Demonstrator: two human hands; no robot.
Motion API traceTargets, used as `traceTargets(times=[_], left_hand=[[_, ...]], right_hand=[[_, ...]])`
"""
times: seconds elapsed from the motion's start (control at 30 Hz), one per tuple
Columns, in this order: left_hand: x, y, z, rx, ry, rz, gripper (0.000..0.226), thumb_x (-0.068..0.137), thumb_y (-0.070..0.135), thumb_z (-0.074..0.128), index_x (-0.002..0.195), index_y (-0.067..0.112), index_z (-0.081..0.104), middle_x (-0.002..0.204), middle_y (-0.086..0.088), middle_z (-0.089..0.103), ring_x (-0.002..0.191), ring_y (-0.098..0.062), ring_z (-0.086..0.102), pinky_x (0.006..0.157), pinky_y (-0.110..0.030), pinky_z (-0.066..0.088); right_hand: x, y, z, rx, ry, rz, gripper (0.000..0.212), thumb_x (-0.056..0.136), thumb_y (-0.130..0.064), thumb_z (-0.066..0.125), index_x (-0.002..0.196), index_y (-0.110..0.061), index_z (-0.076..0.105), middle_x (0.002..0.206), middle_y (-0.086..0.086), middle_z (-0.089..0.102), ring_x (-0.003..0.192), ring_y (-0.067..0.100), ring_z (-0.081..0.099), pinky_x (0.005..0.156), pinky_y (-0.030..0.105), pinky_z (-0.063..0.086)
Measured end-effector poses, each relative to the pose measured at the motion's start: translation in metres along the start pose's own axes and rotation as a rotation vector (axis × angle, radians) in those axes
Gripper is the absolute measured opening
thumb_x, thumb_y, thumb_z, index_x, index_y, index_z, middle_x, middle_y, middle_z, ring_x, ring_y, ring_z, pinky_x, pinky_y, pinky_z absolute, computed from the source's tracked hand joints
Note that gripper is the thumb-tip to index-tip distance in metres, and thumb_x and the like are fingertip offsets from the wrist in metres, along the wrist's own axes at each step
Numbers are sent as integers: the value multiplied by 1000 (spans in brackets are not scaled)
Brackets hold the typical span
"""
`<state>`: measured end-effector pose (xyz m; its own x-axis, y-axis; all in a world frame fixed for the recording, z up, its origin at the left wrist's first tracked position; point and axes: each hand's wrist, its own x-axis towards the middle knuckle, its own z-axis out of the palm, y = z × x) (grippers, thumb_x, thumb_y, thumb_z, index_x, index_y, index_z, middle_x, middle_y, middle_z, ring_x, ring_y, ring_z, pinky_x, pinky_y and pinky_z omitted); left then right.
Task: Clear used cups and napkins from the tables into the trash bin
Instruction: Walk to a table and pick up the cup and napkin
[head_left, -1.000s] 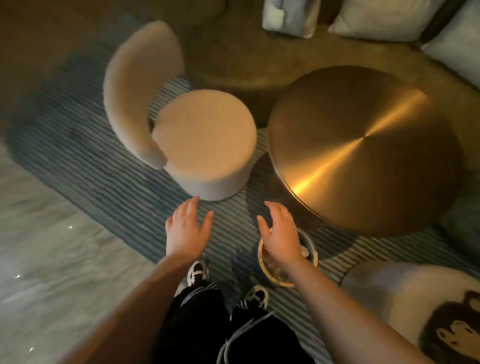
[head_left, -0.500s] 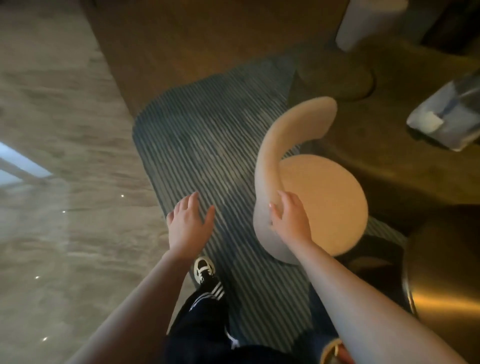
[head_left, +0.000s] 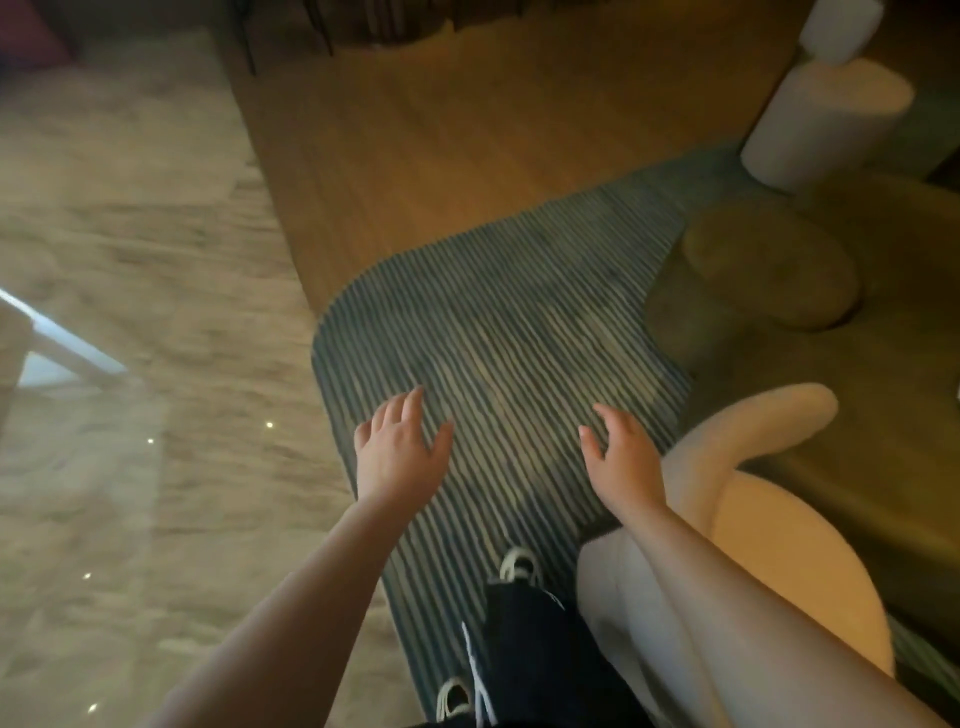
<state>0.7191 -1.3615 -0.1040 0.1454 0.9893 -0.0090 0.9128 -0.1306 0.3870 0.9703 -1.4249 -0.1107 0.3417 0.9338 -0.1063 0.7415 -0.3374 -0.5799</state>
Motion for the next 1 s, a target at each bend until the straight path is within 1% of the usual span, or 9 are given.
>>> traceTargets(times=[0.13,0.27,0.37,0.47,0.53,0.63,0.8,0.9,1.0], left_hand=[[100,13,19,18,-51,6,65,92,56,35,146,19,30,148,-3,37,138,-21,28,113,-46,20],[227,38,38,16,-70,26,65,93,56,34,146,20,28,149,-2,36,138,-20,28,113,-46,20],[333,70,41,-6,-79,18,65,93,58,31,146,21,27,150,0,34,139,-18,25,113,-44,17],[432,104,38,-17,-75,15,66,93,59,30,146,21,27,150,1,34,139,-17,26,112,-44,17],[489,125,37,-16,-74,48,67,92,60,30,147,21,27,149,1,35,138,-18,26,112,-45,18],[565,157,40,-20,-75,101,68,92,60,30,147,20,27,149,0,36,138,-18,27,112,-44,19],[688,204,62,-21,-116,178,68,93,60,28,147,19,27,149,0,35,137,-19,28,111,-46,19],[773,225,79,-24,-102,227,66,92,59,29,145,19,30,146,-1,39,134,-20,34,110,-47,22],[871,242,95,-3,-107,277,66,91,60,27,144,19,32,143,-2,43,130,-21,38,108,-47,25]], right_hand=[[99,-5,13,0,14,-4,43,97,-34,45,134,-11,46,132,9,51,121,22,47,97,33,42],[226,-7,16,-3,12,-21,43,97,-35,43,134,-12,46,133,9,51,121,22,47,98,37,44],[330,-12,-1,-24,-10,-36,43,97,-35,43,133,-12,47,133,8,51,121,22,47,99,38,43],[423,-20,-28,-30,21,-52,42,96,-34,45,131,-10,50,131,10,53,120,24,49,99,38,43],[475,-24,-45,-30,46,-40,42,96,-33,46,130,-9,51,129,11,54,118,25,50,98,38,43],[546,-26,-64,-12,59,7,43,97,-36,44,132,-11,50,131,8,52,119,24,49,98,39,43],[664,-18,-83,-16,102,62,40,97,-37,43,127,-12,52,129,6,52,117,23,49,95,41,46],[746,-11,-89,-3,126,87,39,97,-39,43,126,-15,52,128,4,52,115,22,50,94,40,47],[838,-9,-92,-7,137,126,40,97,-41,41,127,-17,51,129,3,51,116,22,49,95,42,46]])
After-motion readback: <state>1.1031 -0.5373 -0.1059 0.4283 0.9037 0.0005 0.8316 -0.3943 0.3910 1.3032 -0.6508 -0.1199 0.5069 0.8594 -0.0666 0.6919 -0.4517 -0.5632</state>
